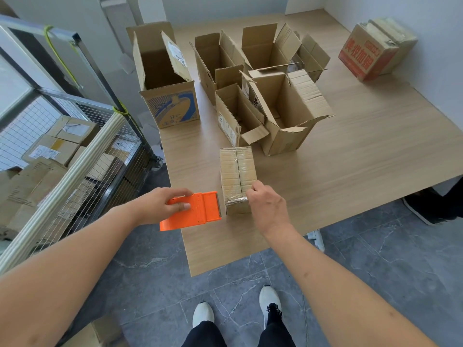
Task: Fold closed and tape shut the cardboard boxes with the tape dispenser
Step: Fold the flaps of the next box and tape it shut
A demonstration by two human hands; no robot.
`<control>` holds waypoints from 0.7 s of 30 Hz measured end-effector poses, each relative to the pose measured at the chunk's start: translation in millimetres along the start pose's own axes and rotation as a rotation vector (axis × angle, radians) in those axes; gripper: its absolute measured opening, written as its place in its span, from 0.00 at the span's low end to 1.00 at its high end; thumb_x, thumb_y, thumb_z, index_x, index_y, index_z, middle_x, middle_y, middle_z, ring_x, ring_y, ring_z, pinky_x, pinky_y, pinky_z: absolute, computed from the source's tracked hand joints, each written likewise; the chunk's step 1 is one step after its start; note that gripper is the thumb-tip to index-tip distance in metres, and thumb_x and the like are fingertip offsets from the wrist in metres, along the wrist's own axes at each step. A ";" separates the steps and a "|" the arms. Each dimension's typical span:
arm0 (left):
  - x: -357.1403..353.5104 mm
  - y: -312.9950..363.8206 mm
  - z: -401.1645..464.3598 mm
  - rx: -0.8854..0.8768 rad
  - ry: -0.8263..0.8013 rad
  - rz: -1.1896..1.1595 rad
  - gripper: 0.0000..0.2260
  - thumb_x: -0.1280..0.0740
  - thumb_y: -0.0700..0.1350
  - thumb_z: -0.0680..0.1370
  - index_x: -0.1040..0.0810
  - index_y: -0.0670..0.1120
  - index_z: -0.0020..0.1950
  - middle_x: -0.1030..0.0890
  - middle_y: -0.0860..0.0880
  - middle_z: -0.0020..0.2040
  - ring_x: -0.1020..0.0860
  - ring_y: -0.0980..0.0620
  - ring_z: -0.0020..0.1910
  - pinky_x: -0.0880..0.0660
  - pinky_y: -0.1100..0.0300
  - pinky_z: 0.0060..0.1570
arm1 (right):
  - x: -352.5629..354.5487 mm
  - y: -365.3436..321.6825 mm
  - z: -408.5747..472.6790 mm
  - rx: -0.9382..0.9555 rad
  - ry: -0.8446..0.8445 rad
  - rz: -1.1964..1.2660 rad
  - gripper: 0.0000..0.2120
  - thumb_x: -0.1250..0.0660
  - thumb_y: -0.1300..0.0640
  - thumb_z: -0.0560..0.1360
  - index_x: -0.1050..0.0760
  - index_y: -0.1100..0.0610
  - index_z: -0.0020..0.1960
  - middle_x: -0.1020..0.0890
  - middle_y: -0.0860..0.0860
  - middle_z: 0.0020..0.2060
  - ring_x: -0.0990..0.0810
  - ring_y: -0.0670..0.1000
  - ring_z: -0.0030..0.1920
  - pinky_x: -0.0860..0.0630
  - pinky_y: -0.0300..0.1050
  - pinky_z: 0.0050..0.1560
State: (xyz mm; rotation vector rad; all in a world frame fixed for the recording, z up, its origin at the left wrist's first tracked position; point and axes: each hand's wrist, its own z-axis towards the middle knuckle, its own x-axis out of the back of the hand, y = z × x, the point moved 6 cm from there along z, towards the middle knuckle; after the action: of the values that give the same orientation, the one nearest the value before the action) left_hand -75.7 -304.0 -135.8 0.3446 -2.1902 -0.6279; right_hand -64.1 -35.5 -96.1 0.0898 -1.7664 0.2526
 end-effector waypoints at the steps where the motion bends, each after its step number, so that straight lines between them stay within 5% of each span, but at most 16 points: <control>1: -1.6 -0.2 -0.2 0.005 0.004 -0.015 0.17 0.38 0.63 0.81 0.29 0.64 0.70 0.22 0.55 0.64 0.23 0.49 0.62 0.25 0.46 0.63 | -0.5 -5.2 0.4 -0.030 -0.007 0.020 0.13 0.33 0.74 0.72 0.28 0.57 0.45 0.27 0.52 0.53 0.30 0.52 0.43 0.27 0.44 0.38; 3: -6.4 1.2 -0.3 0.004 0.012 -0.034 0.17 0.37 0.62 0.81 0.29 0.64 0.70 0.22 0.55 0.64 0.23 0.49 0.62 0.25 0.45 0.64 | 0.0 -14.0 2.3 -0.146 -0.009 0.130 0.04 0.33 0.64 0.77 0.25 0.59 0.51 0.28 0.54 0.56 0.27 0.54 0.45 0.28 0.44 0.42; 4: -9.0 2.4 -0.4 0.002 0.015 -0.044 0.16 0.37 0.62 0.82 0.29 0.64 0.70 0.22 0.55 0.64 0.23 0.49 0.62 0.25 0.45 0.64 | 0.1 -17.0 3.3 -0.207 0.028 0.201 0.08 0.33 0.57 0.79 0.25 0.60 0.55 0.29 0.54 0.57 0.24 0.56 0.48 0.27 0.45 0.45; 9: -15.8 8.4 -2.6 0.004 0.026 -0.061 0.16 0.37 0.59 0.83 0.28 0.62 0.70 0.22 0.53 0.64 0.23 0.48 0.61 0.25 0.45 0.63 | -18.8 -24.7 3.1 -0.357 0.045 0.360 0.44 0.30 0.42 0.78 0.52 0.54 0.82 0.42 0.59 0.74 0.25 0.59 0.65 0.22 0.50 0.57; 12: -15.5 6.0 -4.5 0.026 0.024 -0.045 0.16 0.37 0.59 0.83 0.28 0.61 0.71 0.22 0.52 0.63 0.23 0.47 0.61 0.25 0.46 0.62 | -36.0 -28.9 3.3 -0.409 -0.030 0.434 0.46 0.33 0.40 0.79 0.58 0.52 0.83 0.56 0.59 0.82 0.39 0.62 0.78 0.28 0.55 0.69; 16: -15.8 3.0 -2.1 0.054 0.035 -0.076 0.17 0.36 0.59 0.82 0.28 0.61 0.71 0.23 0.52 0.65 0.25 0.49 0.62 0.28 0.51 0.63 | -36.4 -32.9 8.0 -0.403 -0.059 0.279 0.47 0.39 0.36 0.79 0.60 0.59 0.83 0.56 0.62 0.82 0.54 0.61 0.82 0.45 0.65 0.77; 21: -17.6 12.3 8.5 0.079 0.044 -0.087 0.18 0.35 0.60 0.81 0.28 0.62 0.71 0.26 0.54 0.64 0.28 0.52 0.60 0.30 0.52 0.63 | -28.6 -26.9 17.2 -0.366 -0.085 0.222 0.50 0.37 0.36 0.78 0.56 0.68 0.81 0.56 0.63 0.82 0.54 0.60 0.82 0.50 0.54 0.81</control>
State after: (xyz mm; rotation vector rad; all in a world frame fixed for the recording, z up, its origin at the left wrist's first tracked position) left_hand -71.6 -283.2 -144.9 0.4928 -2.1713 -0.5770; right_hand -69.2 -67.6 -124.0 -0.3646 -1.8805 0.0819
